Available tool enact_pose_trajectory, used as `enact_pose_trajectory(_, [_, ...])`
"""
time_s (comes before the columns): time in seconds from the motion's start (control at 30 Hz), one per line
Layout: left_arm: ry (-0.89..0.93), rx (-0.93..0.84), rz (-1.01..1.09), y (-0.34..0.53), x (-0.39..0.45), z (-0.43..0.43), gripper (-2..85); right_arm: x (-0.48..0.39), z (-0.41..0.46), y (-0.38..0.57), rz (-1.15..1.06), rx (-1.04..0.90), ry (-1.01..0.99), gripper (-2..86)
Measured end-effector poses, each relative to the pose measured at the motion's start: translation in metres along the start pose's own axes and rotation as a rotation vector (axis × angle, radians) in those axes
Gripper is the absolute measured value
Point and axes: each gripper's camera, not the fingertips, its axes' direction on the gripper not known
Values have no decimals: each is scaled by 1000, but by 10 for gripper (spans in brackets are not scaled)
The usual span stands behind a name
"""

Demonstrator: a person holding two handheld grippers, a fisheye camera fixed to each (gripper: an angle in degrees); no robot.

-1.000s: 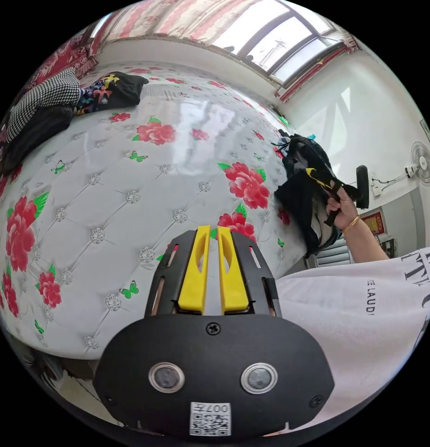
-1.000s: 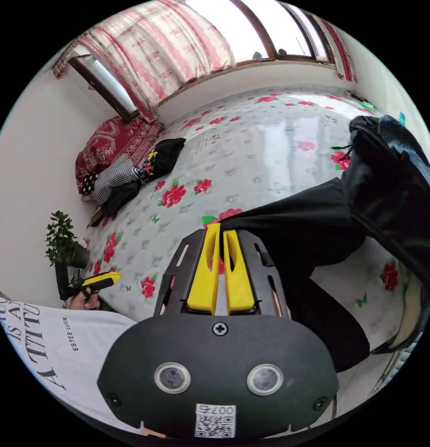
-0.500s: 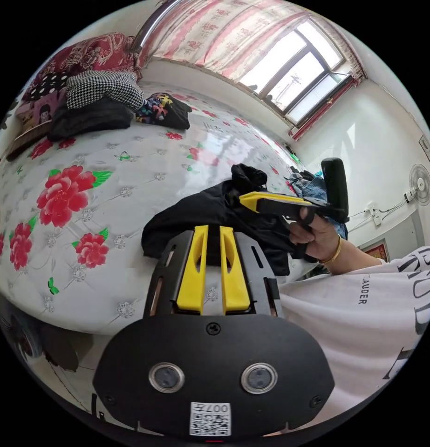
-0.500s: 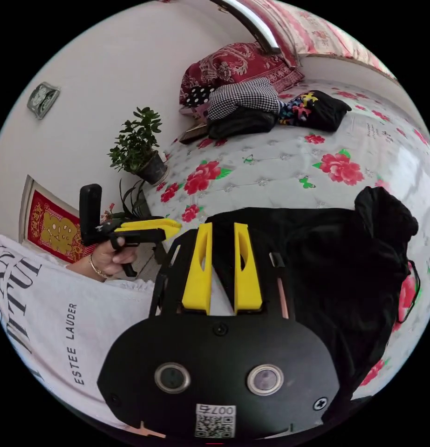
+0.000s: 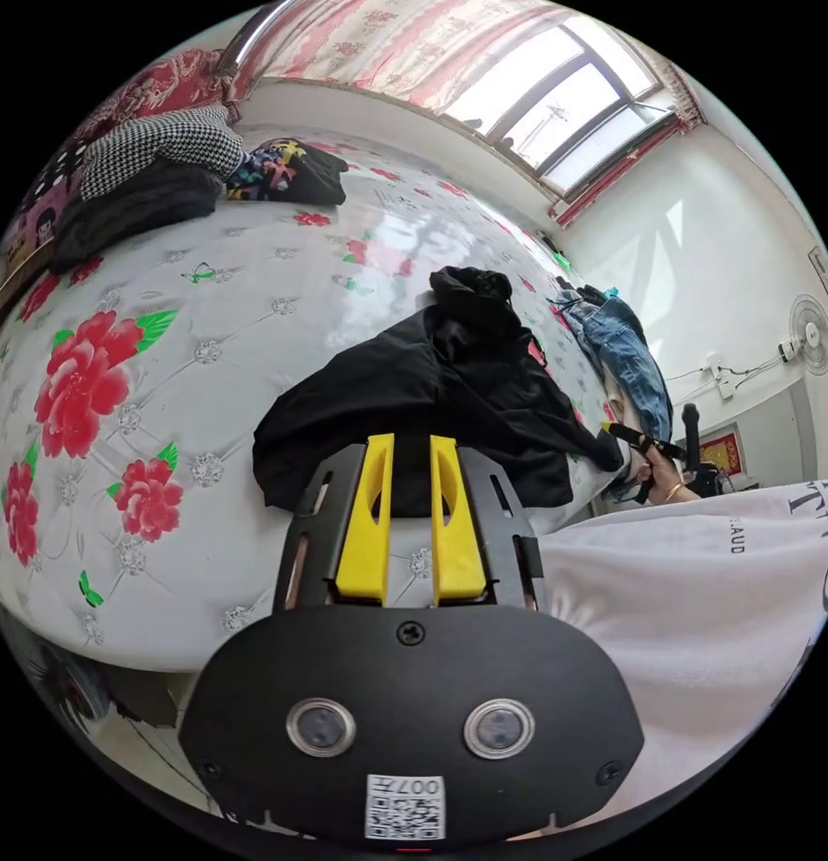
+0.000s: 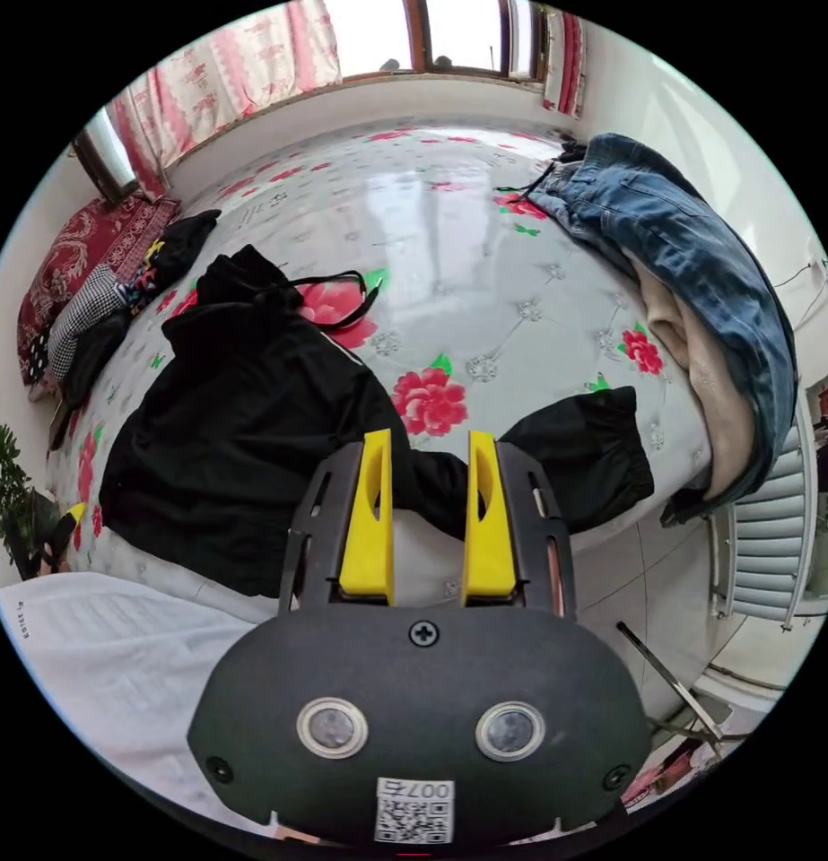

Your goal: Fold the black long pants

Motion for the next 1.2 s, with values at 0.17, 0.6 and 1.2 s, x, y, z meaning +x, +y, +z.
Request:
enact_pose_trajectory(0.17, [-26, -35, 5, -4, -3, 2, 68, 26, 41, 8, 45, -101, 8, 56])
enact_pose_trajectory(0.6, [-102, 3, -78, -3, -29, -27, 66, -103, -93, -56, -17, 295, -485, 3])
enact_pose_trajectory(1.2, [-161, 82, -316, -6, -103, -67, 85, -484, -67, 21, -865, 56, -442, 55])
